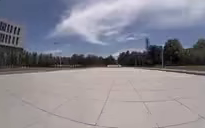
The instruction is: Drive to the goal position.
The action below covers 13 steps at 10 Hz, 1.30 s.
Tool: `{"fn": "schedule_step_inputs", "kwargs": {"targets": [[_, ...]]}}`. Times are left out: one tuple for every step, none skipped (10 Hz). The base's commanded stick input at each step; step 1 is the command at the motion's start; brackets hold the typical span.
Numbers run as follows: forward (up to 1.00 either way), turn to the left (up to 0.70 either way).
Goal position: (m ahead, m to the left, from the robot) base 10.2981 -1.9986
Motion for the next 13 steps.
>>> {"fn": "schedule_step_inputs", "kwargs": {"targets": [[1.0,0.0],[1.0,0.0],[1.0,0.0],[1.0,0.0],[1.0,0.0],[1.0,0.0],[1.0,0.0],[1.0,0.0],[1.0,0.0],[1.0,-0.1],[1.0,-0.24],[1.0,-0.18],[1.0,-0.04]]}}
